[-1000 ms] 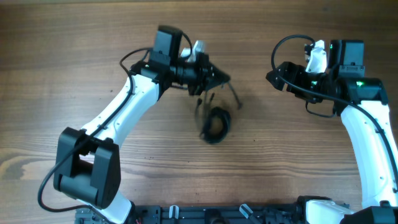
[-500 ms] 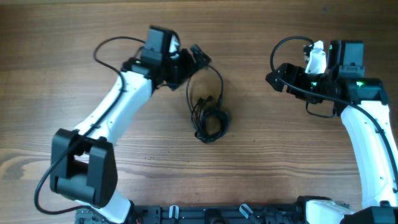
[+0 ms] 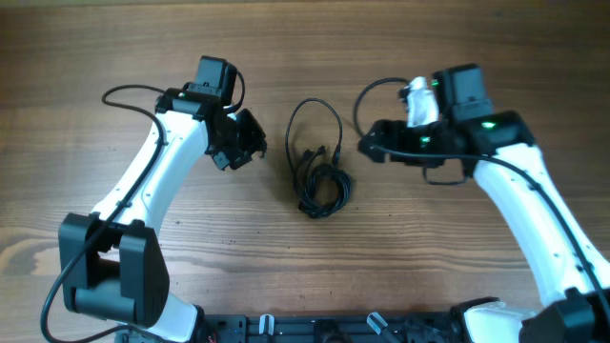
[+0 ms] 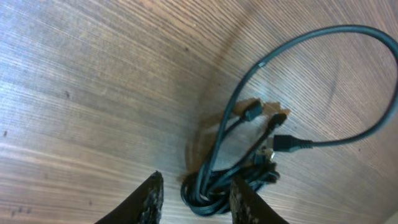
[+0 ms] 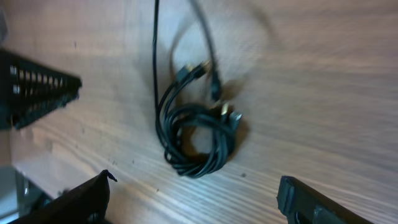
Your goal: Untangle cables
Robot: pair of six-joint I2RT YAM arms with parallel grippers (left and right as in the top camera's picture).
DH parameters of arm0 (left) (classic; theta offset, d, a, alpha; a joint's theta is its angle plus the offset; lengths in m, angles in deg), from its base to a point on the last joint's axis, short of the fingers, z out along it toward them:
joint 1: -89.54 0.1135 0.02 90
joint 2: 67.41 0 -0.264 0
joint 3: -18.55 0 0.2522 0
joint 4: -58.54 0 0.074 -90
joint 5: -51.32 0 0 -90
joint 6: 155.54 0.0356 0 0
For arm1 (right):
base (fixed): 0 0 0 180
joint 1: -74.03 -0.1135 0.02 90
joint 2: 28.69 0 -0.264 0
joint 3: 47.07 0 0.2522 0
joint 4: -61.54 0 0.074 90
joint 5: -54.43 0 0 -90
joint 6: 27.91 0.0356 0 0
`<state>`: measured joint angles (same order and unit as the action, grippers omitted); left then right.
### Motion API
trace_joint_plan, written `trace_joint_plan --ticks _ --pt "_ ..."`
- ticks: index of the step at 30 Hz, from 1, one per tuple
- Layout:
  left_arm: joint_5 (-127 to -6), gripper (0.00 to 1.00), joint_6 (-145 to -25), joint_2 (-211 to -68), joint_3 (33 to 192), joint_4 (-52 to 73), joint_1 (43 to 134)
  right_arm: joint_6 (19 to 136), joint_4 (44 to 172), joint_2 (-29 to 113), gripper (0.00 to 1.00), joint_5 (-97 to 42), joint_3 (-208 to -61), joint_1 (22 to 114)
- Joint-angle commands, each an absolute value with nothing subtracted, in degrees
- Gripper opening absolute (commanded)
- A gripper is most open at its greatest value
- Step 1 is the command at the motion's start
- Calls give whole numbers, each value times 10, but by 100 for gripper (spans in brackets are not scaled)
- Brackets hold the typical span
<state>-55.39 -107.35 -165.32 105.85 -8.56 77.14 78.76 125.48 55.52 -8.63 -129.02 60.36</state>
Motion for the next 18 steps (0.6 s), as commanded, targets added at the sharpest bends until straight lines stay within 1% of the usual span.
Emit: trace_joint_plan --ticks 1,3,4,7,10,12,15,18 --pt "-604 39 -1045 -1648 1008 -51 773 819 1252 582 88 -88 -1297 571" --pt "-617 42 -1036 -1648 982 -19 763 824 1251 588 88 -89 -1297 566" --pt "-638 47 -1026 -1648 964 12 752 832 1251 593 88 -89 -1297 566" --pt "-650 54 -1026 -1649 938 64 715 833 1248 596 88 -90 -1297 566" --pt "-633 58 -1084 -1652 928 88 679 833 1251 596 88 -90 -1297 566" --pt "-595 59 -1140 -1659 927 93 654 833 1251 596 88 -89 -1297 566" --pt "-545 58 -1166 -1677 927 95 634 833 1251 596 89 -90 -1297 566" --pt "-513 54 -1170 -1696 927 95 624 832 1251 596 89 -90 -1297 566"
